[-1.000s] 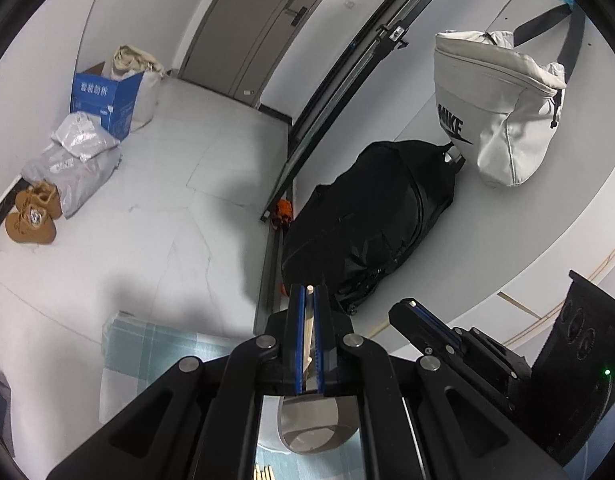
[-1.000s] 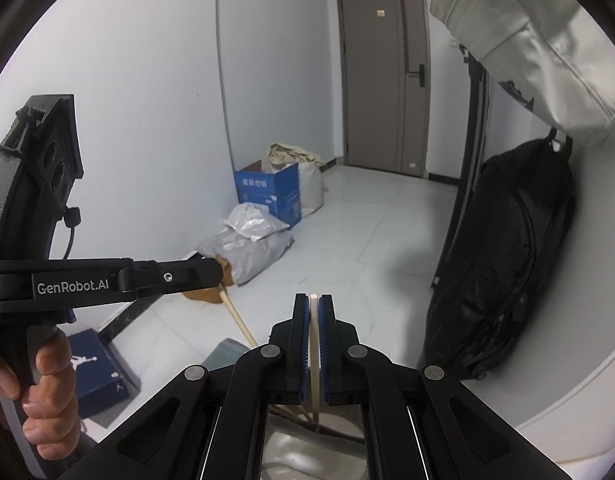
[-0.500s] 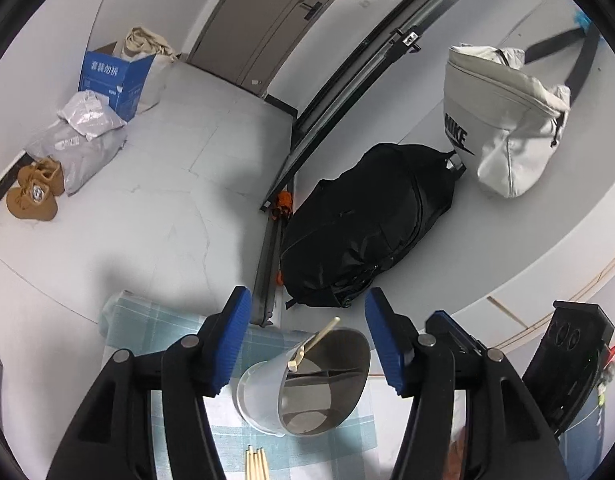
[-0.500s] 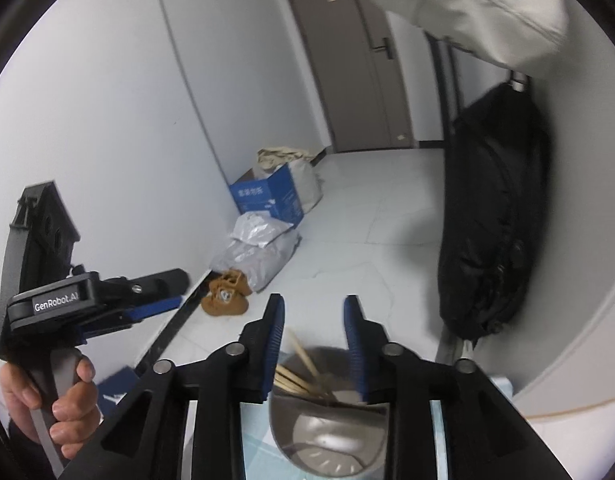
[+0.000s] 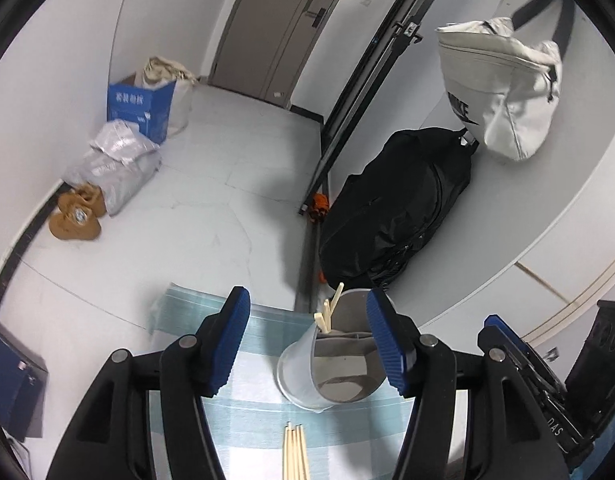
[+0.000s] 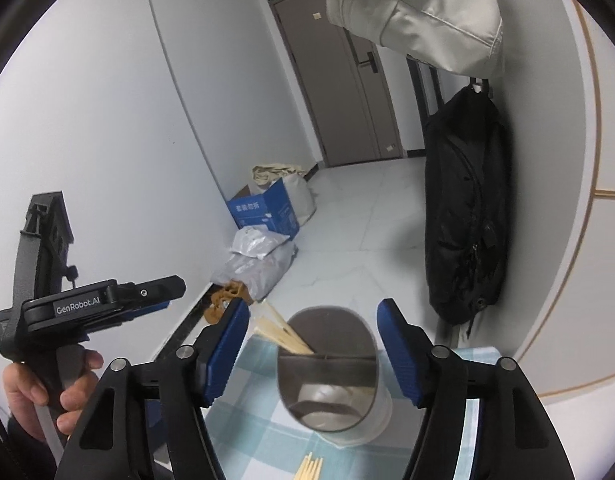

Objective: Organize utensils
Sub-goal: 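Withdraw both open tools from the holder back toward the table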

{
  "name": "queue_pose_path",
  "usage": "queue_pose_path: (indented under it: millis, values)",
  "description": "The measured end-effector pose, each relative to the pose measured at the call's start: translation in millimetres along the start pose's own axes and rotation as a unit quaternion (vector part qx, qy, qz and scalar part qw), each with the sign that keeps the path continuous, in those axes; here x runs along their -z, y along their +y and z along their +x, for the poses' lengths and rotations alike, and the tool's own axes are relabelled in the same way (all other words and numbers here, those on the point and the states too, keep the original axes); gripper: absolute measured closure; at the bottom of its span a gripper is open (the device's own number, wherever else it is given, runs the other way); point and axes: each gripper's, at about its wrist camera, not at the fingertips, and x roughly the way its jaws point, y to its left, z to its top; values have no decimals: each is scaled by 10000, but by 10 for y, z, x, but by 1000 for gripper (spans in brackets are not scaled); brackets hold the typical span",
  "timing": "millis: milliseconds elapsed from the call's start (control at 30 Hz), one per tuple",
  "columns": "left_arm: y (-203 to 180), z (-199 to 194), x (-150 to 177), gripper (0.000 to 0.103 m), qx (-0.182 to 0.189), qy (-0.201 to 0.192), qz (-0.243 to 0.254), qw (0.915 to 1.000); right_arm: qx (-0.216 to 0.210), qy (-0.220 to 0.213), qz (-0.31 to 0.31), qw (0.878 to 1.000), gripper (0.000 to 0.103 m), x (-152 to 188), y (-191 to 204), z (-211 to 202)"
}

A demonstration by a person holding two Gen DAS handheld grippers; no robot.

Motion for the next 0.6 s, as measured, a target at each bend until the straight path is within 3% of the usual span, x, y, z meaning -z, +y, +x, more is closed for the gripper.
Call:
queue_pose_path:
  millis: [300,367,600]
  values:
    - [-164,-214,238,45,-577,-292,468,9968,-32,13,161,9999,29,269,56,-191]
    - [-178,-251,300,34,-607,-339,506,9963,-13,15,194,9998,29,336,60,-223]
    - [-269,-389,509,28,-780,-630,835,9915,25,-13,318,9995,23,611,66,-351]
